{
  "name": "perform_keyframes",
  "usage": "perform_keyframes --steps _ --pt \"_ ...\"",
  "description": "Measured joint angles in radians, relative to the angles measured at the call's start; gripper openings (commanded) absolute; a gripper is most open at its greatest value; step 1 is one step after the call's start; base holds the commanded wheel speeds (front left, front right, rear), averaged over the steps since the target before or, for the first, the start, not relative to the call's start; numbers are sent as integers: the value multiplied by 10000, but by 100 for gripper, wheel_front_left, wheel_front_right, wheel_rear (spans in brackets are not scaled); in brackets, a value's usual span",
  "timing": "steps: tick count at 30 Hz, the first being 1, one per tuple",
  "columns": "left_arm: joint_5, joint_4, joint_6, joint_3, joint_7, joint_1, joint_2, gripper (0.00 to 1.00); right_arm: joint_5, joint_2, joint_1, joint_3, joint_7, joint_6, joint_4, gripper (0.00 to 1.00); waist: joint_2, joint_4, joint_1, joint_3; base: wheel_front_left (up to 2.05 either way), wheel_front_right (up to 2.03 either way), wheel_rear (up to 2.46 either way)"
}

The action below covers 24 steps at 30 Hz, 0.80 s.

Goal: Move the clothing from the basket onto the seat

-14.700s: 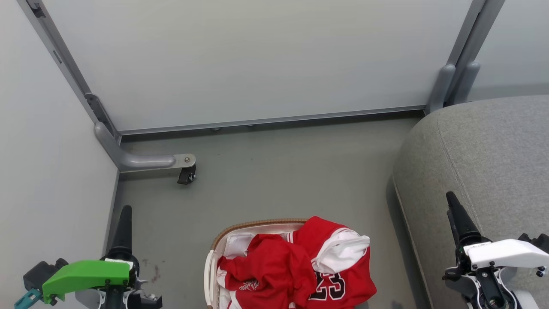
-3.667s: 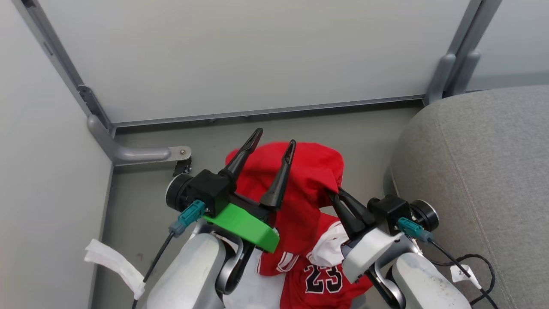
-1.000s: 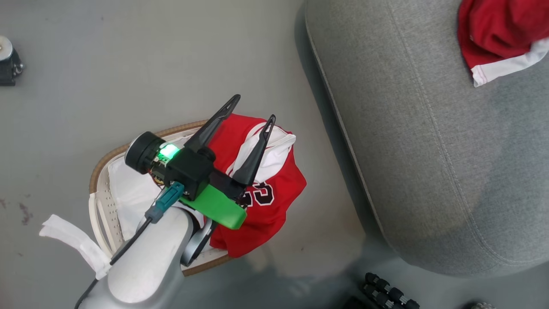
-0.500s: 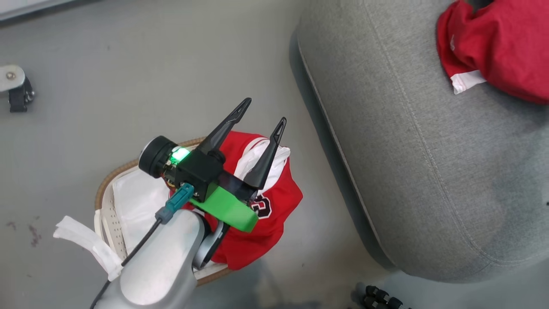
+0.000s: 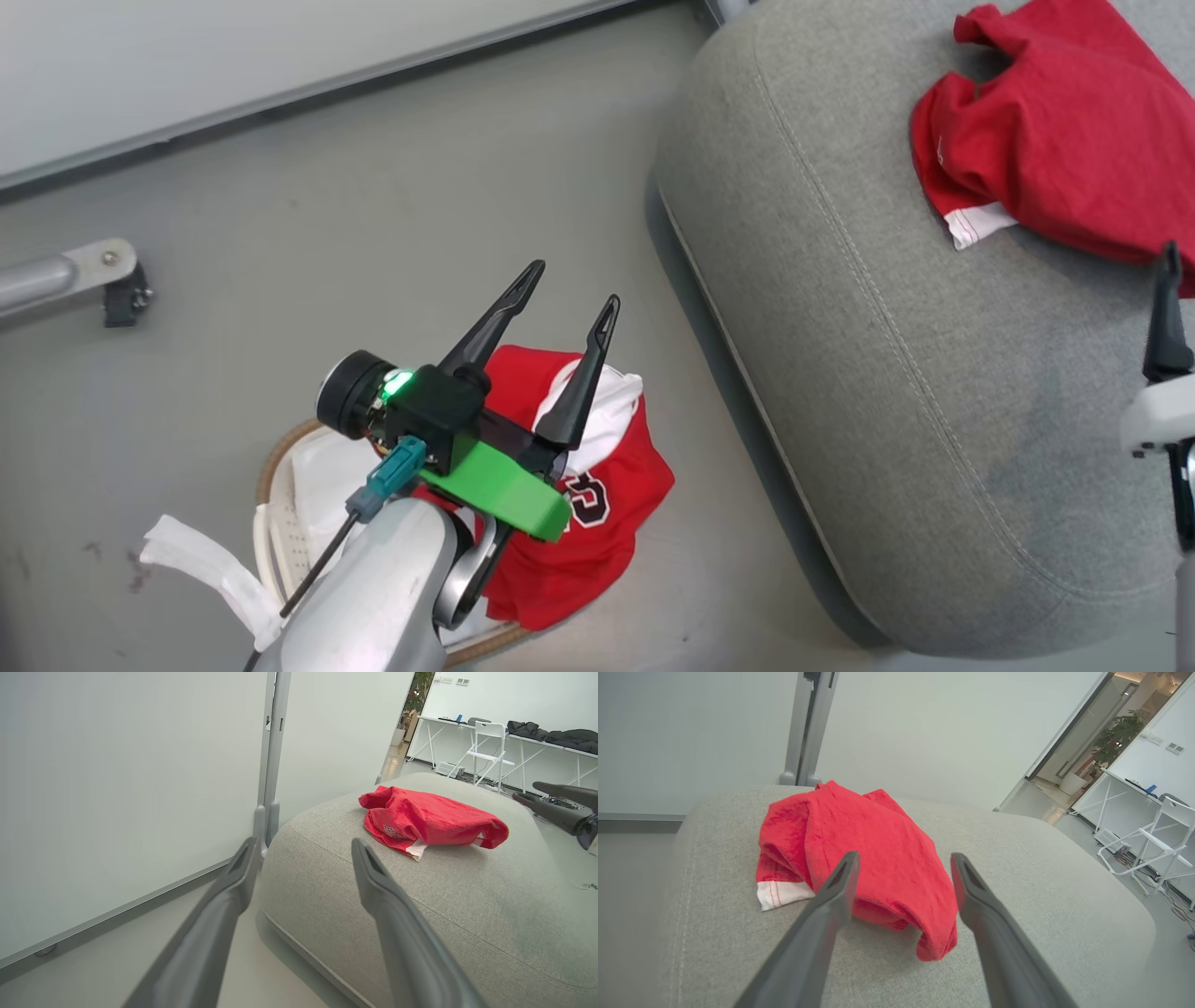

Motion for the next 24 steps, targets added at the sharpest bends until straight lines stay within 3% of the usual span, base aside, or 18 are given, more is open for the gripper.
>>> perform_keyframes --steps 7,11,24 --pt "100 6 0 606 0 360 -205 100 957 -194 -211 1563 -2 0 -581 100 0 527 0 -506 0 0 0" --pt "178 59 0 1085 0 432 -244 100 1310 12 -439 2219 -2 0 -648 100 0 929 0 -675 0 0 0" --pt "692 499 0 3545 0 1220 -512 100 1858 746 -397 3287 -2 0 -320 100 0 2287 0 -1182 0 0 0"
